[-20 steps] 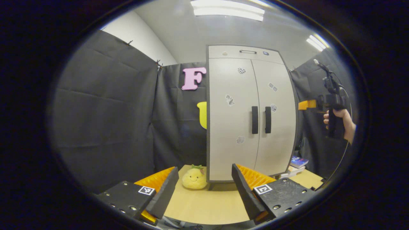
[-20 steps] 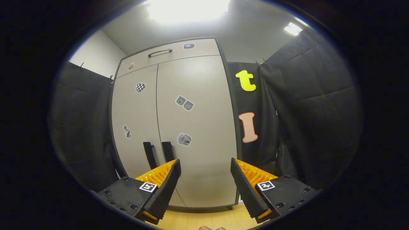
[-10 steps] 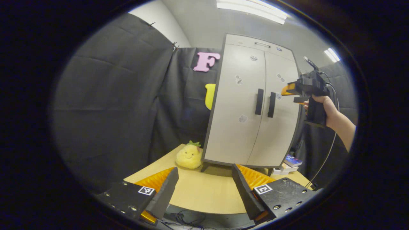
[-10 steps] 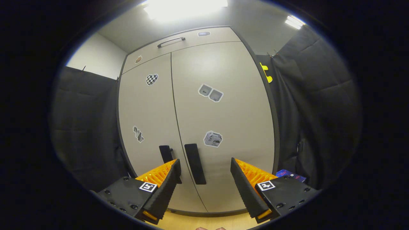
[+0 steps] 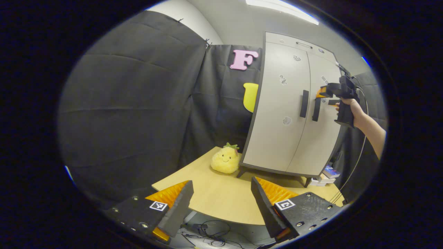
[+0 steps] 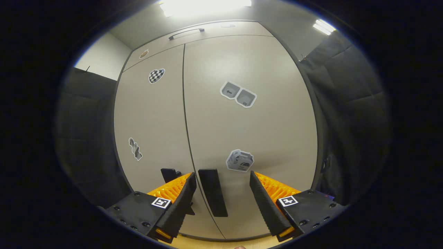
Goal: Open the right door of the double-door shoe cabinet with the right hand, and open the left door with the left hand.
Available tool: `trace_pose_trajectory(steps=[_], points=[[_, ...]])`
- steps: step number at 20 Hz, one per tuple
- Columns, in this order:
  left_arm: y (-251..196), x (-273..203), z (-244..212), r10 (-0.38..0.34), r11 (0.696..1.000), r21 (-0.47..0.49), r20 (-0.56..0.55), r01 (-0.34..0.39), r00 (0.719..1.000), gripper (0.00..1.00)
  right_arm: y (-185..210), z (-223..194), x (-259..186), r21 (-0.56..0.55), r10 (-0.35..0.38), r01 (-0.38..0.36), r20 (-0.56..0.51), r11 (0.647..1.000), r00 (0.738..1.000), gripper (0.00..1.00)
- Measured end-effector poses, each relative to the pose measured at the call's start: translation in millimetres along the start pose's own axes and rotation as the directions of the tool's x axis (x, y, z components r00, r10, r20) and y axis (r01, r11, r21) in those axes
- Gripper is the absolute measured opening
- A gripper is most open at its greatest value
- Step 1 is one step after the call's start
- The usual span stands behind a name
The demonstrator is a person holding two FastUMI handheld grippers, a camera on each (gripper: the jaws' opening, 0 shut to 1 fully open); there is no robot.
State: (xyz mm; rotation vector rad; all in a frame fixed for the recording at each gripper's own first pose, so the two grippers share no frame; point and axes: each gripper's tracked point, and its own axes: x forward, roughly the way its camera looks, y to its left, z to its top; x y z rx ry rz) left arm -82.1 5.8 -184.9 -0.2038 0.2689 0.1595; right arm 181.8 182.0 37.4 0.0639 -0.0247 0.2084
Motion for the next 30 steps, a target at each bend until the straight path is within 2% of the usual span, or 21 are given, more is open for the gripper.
trace_pose_trajectory(steps=[1, 2, 3, 4, 6, 8, 9, 12, 13, 14, 15, 17, 19, 20, 22, 23, 30], points=[[-1.2, 1.4, 2.0, -0.002, 1.0, 0.007, 0.0, 0.002, 1.0, 0.96, 1.9, -5.5, 5.2, -0.005, 0.0, 0.0, -0.016, 1.0, 1.0, 0.95], [-1.4, 1.5, 0.7, -0.002, 1.0, 0.015, 0.001, 0.002, 1.0, 0.96, 4.7, -10.8, 10.2, -0.007, 0.004, -0.004, -0.031, 1.0, 1.0, 0.87], [-2.9, 1.2, 1.0, -0.003, 1.0, 0.023, 0.003, 0.003, 1.0, 0.96, 4.6, -15.4, 14.4, -0.013, -0.002, 0.001, -0.044, 1.0, 0.999, 0.95], [-3.4, 1.9, 2.8, -0.003, 0.999, 0.032, 0.006, 0.003, 1.0, 0.96, 6.6, -19.7, 18.7, -0.013, -0.003, 0.002, -0.058, 1.0, 0.998, 0.95], [-6.1, 2.6, 5.2, -0.011, 0.999, 0.046, 0.013, 0.01, 1.0, 0.96, 8.7, -29.1, 24.9, -0.014, -0.003, 0.002, -0.093, 1.0, 0.996, 0.8], [-7.0, 2.1, 8.0, -0.016, 0.998, 0.058, 0.021, 0.015, 1.0, 0.96, 9.5, -31.7, 27.9, -0.006, -0.008, 0.008, -0.103, 1.0, 0.995, 0.42], [-6.9, 1.5, 7.6, -0.015, 0.998, 0.064, 0.023, 0.014, 1.0, 0.96, 10.0, -33.0, 25.8, -0.003, -0.007, 0.006, -0.106, 1.0, 0.994, 0.38], [-5.1, -0.9, 8.6, -0.007, 0.997, 0.072, 0.023, 0.005, 1.0, 0.96, 8.6, -28.7, 23.4, -0.008, 0.003, -0.004, -0.089, 1.0, 0.996, 0.33], [-4.4, -3.4, 7.0, -0.003, 0.997, 0.074, 0.022, 0.002, 1.0, 0.96, 9.5, -31.9, 27.2, -0.009, 0.013, -0.014, -0.09, 1.0, 0.996, 0.25], [-3.1, -4.2, 5.5, 0.003, 0.997, 0.078, 0.019, -0.004, 1.0, 0.96, 9.5, -34.1, 29.0, -0.012, 0.025, -0.026, -0.097, 1.0, 0.995, 0.25], [-2.8, -6.6, 4.1, 0.004, 0.997, 0.081, 0.016, -0.005, 1.0, 0.96, 10.4, -32.6, 28.5, -0.021, 0.037, -0.039, -0.104, 0.999, 0.994, 0.16], [-4.2, -7.8, 2.8, -0.002, 0.997, 0.08, 0.012, 0.001, 1.0, 0.96, 10.4, -33.9, 25.9, -0.039, 0.06, -0.065, -0.124, 0.997, 0.991, 0.07], [-6.4, -10.3, 2.1, -0.009, 0.997, 0.08, 0.008, 0.009, 1.0, 0.96, 10.2, -33.8, 23.0, -0.046, 0.076, -0.082, -0.12, 0.996, 0.99, 0.07], [-8.8, -10.7, 3.7, -0.014, 0.997, 0.082, 0.009, 0.013, 1.0, 0.96, 10.2, -33.9, 21.3, -0.052, 0.081, -0.087, -0.114, 0.995, 0.99, 0.03], [-15.7, -12.9, 4.4, -0.029, 0.996, 0.09, 0.012, 0.028, 1.0, 0.96, 10.3, -33.8, 15.1, -0.066, 0.089, -0.096, -0.103, 0.993, 0.991, 0.03], [-20.1, -13.2, 2.8, -0.037, 0.994, 0.099, 0.011, 0.036, 0.999, 0.96, 10.1, -34.2, 10.9, -0.076, 0.095, -0.103, -0.1, 0.992, 0.99, 0.07], [-40.8, -16.0, 4.2, -0.085, 0.991, 0.105, 0.003, 0.084, 0.996, 0.96, 0.5, -33.8, -32.8, -0.051, 0.134, -0.14, -0.116, 0.989, 0.984, 0.07]])
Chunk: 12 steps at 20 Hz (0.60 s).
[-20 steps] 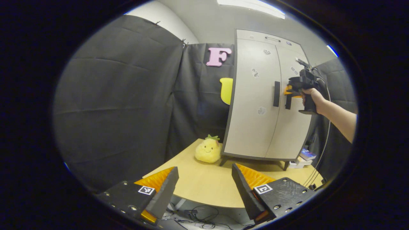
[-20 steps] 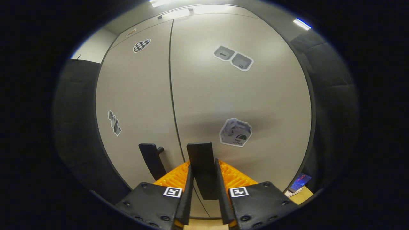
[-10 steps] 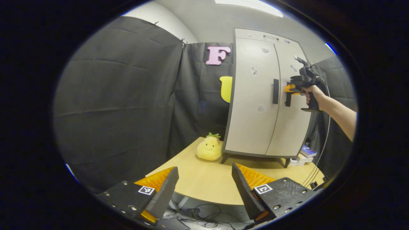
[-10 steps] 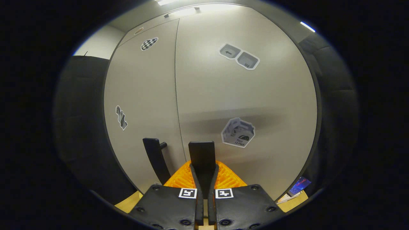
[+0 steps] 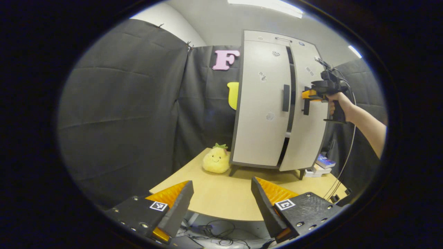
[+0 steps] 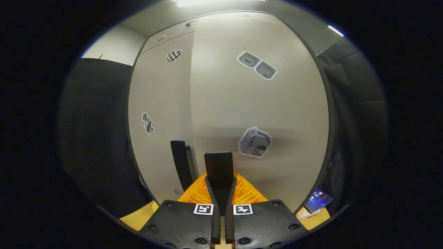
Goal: Open the right door of the double-door shoe cabinet with the right hand, and open the left door with the left hand.
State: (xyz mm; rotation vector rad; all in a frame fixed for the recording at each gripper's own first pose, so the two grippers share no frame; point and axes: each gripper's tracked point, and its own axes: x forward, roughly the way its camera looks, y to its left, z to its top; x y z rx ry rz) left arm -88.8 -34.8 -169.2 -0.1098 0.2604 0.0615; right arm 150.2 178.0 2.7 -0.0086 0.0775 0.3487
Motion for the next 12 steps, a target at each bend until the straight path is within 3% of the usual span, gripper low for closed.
trace_pose_trajectory(steps=[6, 12], points=[[-10.1, 4.0, -1.7, -0.029, 1.0, -0.004, -0.019, 0.029, 0.999, 0.96, -10.5, -2.4, -35.6, 0.013, 0.009, -0.009, 0.017, 1.0, 1.0, 0.07], [-13.6, 9.4, 21.2, -0.029, 0.996, -0.087, 0.005, 0.03, 1.0, 0.96, -29.4, -3.5, -72.4, 0.044, 0.008, -0.008, 0.005, 0.999, 1.0, 0.07]])
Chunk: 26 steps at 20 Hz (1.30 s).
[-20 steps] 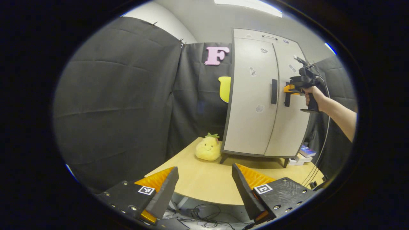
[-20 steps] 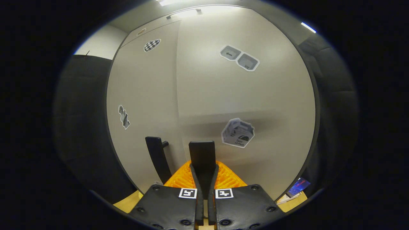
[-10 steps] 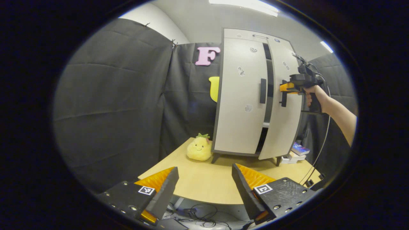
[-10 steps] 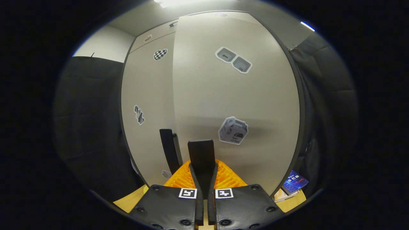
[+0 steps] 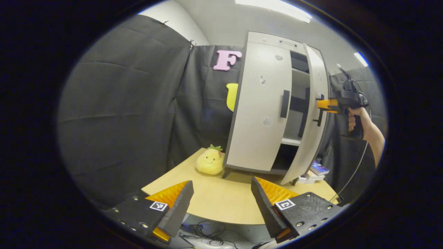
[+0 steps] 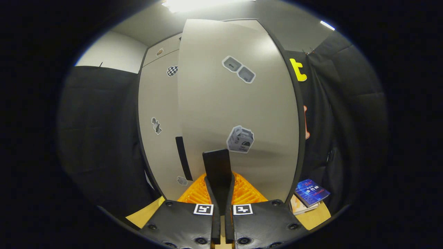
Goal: Open the right door of the double-door shoe cabinet with the right hand, and open the left door with the left hand.
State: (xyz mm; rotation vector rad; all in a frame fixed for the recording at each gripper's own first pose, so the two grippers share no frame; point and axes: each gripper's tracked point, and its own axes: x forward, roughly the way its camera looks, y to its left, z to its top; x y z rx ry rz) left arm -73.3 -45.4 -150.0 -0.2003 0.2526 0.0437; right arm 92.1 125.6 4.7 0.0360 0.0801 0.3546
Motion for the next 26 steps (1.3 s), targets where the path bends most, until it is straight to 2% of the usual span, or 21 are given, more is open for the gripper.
trace_pose_trajectory(steps=[3, 4, 5, 7, 8, 9, 11, 18, 19, 21, 23, 26], points=[[-2.4, 1.0, 3.0, -0.006, 1.0, 0.012, 0.009, 0.006, 1.0, 0.96, -8.3, -0.7, -12.9, -0.001, -0.01, 0.01, 0.003, 1.0, 1.0, 0.07], [-2.3, 0.6, 3.6, -0.008, 1.0, 0.026, 0.009, 0.007, 1.0, 0.96, -11.9, -0.6, -17.7, -0.001, -0.015, 0.015, 0.003, 1.0, 1.0, 0.03], [-3.1, -0.2, 2.7, -0.006, 0.999, 0.045, 0.009, 0.006, 1.0, 0.96, -16.3, -0.5, -23.6, 0.001, -0.021, 0.021, 0.006, 1.0, 1.0, 0.07], [-6.1, -2.2, 7.6, -0.005, 0.996, 0.085, 0.023, 0.003, 1.0, 0.96, -25.2, -0.6, -33.5, 0.008, -0.037, 0.037, 0.01, 0.999, 0.999, 0.07], [-11.1, -1.6, 11.2, -0.019, 0.995, 0.098, 0.034, 0.016, 0.999, 0.96, -30.2, 0.0, -38.8, 0.016, -0.045, 0.045, 0.012, 0.999, 0.999, 0.03], [-17.4, -1.4, 12.5, -0.034, 0.994, 0.11, 0.04, 0.029, 0.999, 0.96, -34.9, -0.3, -43.0, 0.023, -0.053, 0.053, 0.012, 0.998, 0.999, 0.07], [-25.1, 2.3, 13.7, -0.062, 0.99, 0.126, 0.043, 0.056, 0.997, 0.96, -44.3, -0.4, -50.8, 0.029, -0.065, 0.065, 0.01, 0.997, 0.998, 0.06], [-50.7, 13.8, 21.3, -0.13, 0.986, 0.114, 0.057, 0.123, 0.99, 0.96, -84.9, 3.8, -76.7, 0.057, -0.116, 0.115, 0.01, 0.992, 0.993, 0.05], [-54.8, 15.3, 18.8, -0.138, 0.985, 0.114, 0.051, 0.132, 0.989, 0.96, -91.4, 4.1, -80.8, 0.068, -0.113, 0.112, 0.014, 0.991, 0.993, 0.02], [-64.9, 17.4, 14.7, -0.164, 0.981, 0.111, 0.036, 0.159, 0.986, 0.96, -106.2, 6.0, -86.6, 0.099, -0.108, 0.106, 0.015, 0.989, 0.994, 0.05], [-71.8, 18.7, 14.1, -0.185, 0.977, 0.115, 0.031, 0.18, 0.982, 0.96, -125.4, 7.4, -95.0, 0.085, -0.118, 0.116, 0.022, 0.99, 0.993, 0.01], [-86.1, 20.5, 15.6, -0.211, 0.972, 0.112, 0.027, 0.206, 0.977, 0.96, -157.1, 11.5, -101.2, 0.05, -0.16, 0.158, 0.025, 0.986, 0.987, 0.04]])
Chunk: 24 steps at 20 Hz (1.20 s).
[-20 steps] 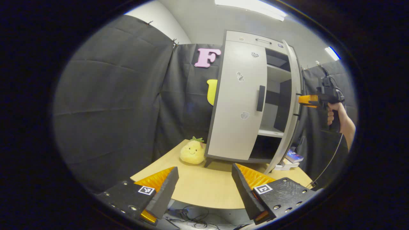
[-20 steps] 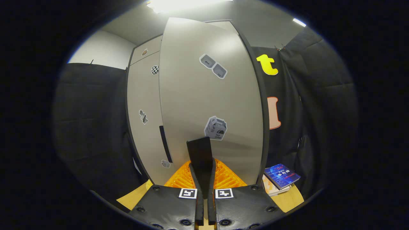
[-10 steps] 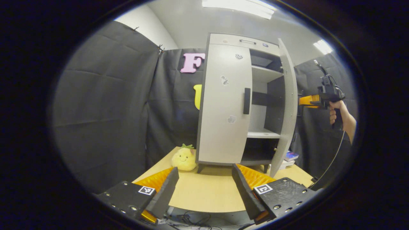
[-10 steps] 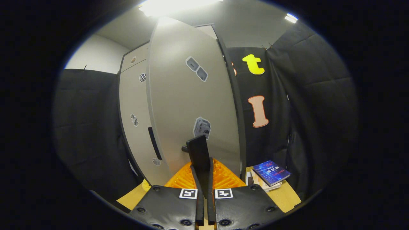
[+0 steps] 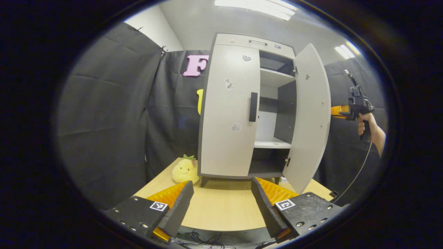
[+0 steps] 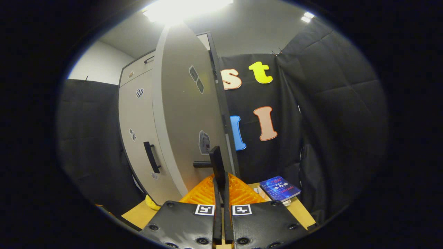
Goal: Open the right door of the double-door shoe cabinet with the right hand, and open the left door with the left hand.
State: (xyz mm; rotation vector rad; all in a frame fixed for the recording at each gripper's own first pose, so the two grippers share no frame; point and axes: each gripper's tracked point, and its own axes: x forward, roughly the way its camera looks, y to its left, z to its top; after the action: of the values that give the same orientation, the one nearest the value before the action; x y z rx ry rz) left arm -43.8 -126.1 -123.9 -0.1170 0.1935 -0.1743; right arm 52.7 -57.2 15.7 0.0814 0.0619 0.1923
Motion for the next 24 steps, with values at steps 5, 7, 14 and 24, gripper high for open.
trace_pose_trajectory(steps=[5, 7, 14, 24], points=[[-14.6, 12.4, 4.0, -0.033, 0.999, 0.016, 0.006, 0.033, 0.999, 0.96, -11.1, 3.5, 0.4, 0.034, 0.026, -0.026, 0.001, 0.999, 1.0, 0.01], [-18.6, 13.8, 6.3, -0.045, 0.999, 0.01, 0.012, 0.045, 0.999, 0.96, -13.7, 1.6, 0.5, 0.032, 0.02, -0.02, 0.009, 0.999, 1.0, 0.04], [-1.0, 35.3, 13.4, -0.057, 0.998, 0.021, 0.013, 0.057, 0.998, 0.96, -13.8, -4.2, -16.4, 0.067, -0.011, 0.011, 0.003, 0.998, 1.0, 0.05], [5.9, 90.0, 58.2, -0.117, 0.993, -0.022, 0.042, 0.118, 0.992, 0.96, -75.6, 3.7, -92.4, 0.085, -0.249, 0.248, 0.002, 0.965, 0.969, 0.02]])
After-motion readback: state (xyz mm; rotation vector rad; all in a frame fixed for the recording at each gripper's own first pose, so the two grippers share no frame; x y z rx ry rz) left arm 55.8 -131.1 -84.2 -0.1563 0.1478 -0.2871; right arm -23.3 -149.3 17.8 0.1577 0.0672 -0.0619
